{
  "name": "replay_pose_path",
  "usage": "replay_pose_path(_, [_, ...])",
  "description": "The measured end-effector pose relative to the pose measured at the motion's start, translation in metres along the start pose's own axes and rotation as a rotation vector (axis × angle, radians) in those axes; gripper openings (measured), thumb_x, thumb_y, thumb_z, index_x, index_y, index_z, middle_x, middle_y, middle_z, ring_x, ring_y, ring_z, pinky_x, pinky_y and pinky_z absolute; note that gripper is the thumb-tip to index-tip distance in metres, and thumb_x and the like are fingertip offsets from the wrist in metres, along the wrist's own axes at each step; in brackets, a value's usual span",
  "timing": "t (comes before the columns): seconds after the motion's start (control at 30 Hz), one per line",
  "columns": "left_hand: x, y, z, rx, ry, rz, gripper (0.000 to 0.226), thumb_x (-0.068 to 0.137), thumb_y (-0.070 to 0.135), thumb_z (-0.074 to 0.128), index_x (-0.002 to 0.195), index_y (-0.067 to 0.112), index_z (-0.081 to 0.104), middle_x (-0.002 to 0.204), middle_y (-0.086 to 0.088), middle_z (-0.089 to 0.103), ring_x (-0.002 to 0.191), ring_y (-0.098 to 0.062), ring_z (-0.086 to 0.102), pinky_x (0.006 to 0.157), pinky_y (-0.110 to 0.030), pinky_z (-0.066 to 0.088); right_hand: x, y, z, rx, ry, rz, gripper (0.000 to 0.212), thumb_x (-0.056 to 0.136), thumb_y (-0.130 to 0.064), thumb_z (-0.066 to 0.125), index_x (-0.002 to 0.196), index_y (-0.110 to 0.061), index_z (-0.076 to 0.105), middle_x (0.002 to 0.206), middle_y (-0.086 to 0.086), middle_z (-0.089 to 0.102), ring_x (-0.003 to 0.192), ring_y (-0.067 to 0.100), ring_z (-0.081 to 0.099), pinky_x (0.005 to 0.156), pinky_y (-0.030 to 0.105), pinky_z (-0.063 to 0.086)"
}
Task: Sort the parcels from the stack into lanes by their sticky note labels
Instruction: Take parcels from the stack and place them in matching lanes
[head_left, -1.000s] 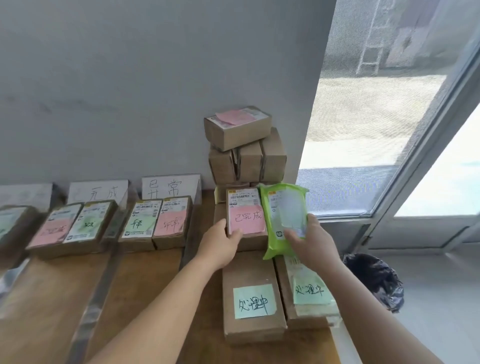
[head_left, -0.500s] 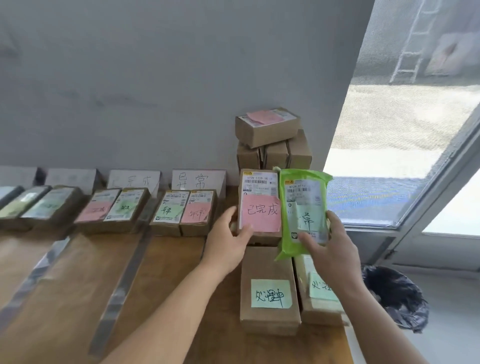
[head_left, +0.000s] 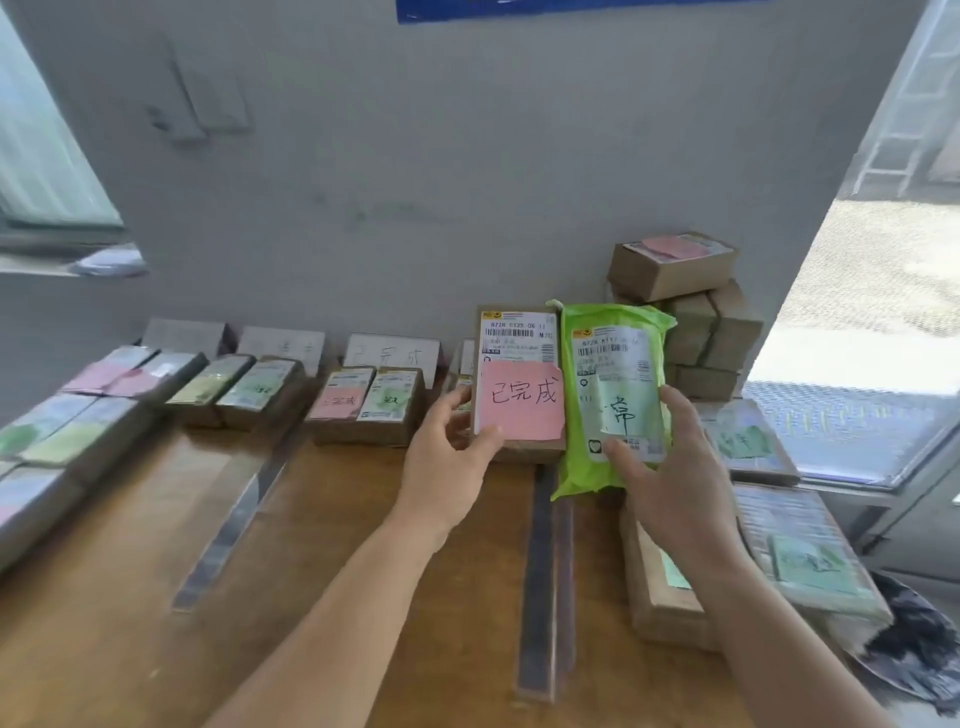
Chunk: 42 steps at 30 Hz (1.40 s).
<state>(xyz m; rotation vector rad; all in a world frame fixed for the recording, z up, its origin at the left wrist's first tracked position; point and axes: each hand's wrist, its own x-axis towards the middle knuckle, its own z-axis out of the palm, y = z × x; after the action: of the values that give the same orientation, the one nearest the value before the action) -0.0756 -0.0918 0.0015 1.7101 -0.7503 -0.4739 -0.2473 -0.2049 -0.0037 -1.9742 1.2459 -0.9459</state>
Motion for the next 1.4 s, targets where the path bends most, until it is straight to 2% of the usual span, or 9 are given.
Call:
replay_pose_path(0.17, [0.005,-0.018,-0.066,0.021,0.005,0.008,0.053,0.086,0.032,0.067,0.134,0.037,0.043,0.104,0.031,0.051,0.096,0.014,0.047,0.069,-0.008,0.035,-0.032,-0.045,0.047,-0.01,0.031,0.02,0.074,0.082,-0.037,0.067,0.144,-0.033,0.027,0.11,-0.005,0.034,0.105,0.023,0.048,0.08,0.033,0.041])
replay_pose_path(0.3, [0.012,-0.037,-0.105,-0.01,-0.026,-0.016,0.053,0.087,0.028,0.067,0.133,0.039,0.043,0.122,0.016,0.054,0.112,-0.002,0.046,0.087,-0.021,0.037,-0.053,-0.067,0.082,-0.006,0.048,0.059,0.071,0.084,-0.034,0.065,0.143,-0.034,0.026,0.108,-0.004,0.031,0.105,0.024,0.047,0.077,0.033,0.04])
replay_pose_path(0.4, [0.017,-0.049,-0.122,-0.05,-0.034,-0.05,0.047,0.087,0.024,0.067,0.122,0.046,0.045,0.112,0.022,0.057,0.098,0.01,0.048,0.073,-0.012,0.035,-0.063,-0.077,0.1,-0.011,0.071,0.092,0.069,0.086,-0.032,0.062,0.143,-0.034,0.023,0.108,-0.005,0.029,0.105,0.024,0.047,0.08,0.036,0.044])
replay_pose_path(0.47, [0.021,-0.054,-0.13,-0.07,-0.015,-0.076,0.048,0.087,0.024,0.067,0.123,0.046,0.044,0.102,0.03,0.052,0.09,0.014,0.045,0.072,-0.01,0.034,-0.065,-0.079,0.109,-0.048,0.077,0.125,0.068,0.087,-0.032,0.06,0.144,-0.032,0.022,0.108,-0.003,0.029,0.107,0.026,0.045,0.083,0.038,0.043])
replay_pose_path(0.57, [0.027,-0.066,-0.14,-0.041,0.017,-0.094,0.053,0.087,0.025,0.067,0.131,0.042,0.042,0.109,0.027,0.048,0.099,0.003,0.044,0.088,-0.025,0.033,-0.064,-0.074,0.12,-0.116,0.059,0.176,0.068,0.089,-0.031,0.059,0.145,-0.028,0.021,0.108,0.0,0.03,0.109,0.03,0.045,0.087,0.044,0.046])
replay_pose_path(0.83, [0.035,-0.096,-0.16,0.047,0.101,-0.188,0.054,0.087,0.027,0.067,0.133,0.039,0.041,0.133,0.005,0.052,0.116,-0.013,0.046,0.101,-0.047,0.042,-0.065,-0.038,0.171,-0.294,-0.179,0.341,0.064,0.092,-0.029,0.055,0.146,-0.022,0.02,0.123,0.013,0.036,0.113,0.033,0.042,0.086,0.041,0.042])
replay_pose_path(1.07, [0.041,-0.114,-0.163,0.054,0.154,-0.269,0.054,0.088,0.024,0.066,0.134,0.037,0.04,0.134,0.0,0.052,0.116,-0.016,0.048,0.099,-0.044,0.045,-0.057,-0.016,0.205,-0.281,-0.278,0.376,0.06,0.093,-0.036,0.054,0.144,-0.023,0.024,0.128,0.012,0.034,0.116,0.033,0.041,0.089,0.042,0.042])
replay_pose_path(1.23, [0.037,-0.123,-0.157,0.102,0.183,-0.303,0.051,0.088,0.027,0.066,0.132,0.037,0.041,0.134,0.004,0.051,0.106,-0.007,0.043,0.091,-0.035,0.041,-0.047,-0.004,0.208,-0.267,-0.386,0.314,0.05,0.097,-0.042,0.044,0.142,-0.023,0.032,0.136,0.012,0.035,0.118,0.032,0.045,0.093,0.041,0.042])
replay_pose_path(1.4, [0.031,-0.135,-0.156,0.113,0.176,-0.365,0.05,0.089,0.028,0.065,0.13,0.041,0.04,0.133,0.006,0.053,0.105,-0.007,0.042,0.093,-0.038,0.043,-0.034,-0.027,0.195,-0.272,-0.304,0.18,0.058,0.096,-0.043,0.044,0.147,-0.02,0.026,0.152,0.006,0.025,0.139,0.026,0.019,0.105,0.045,0.032])
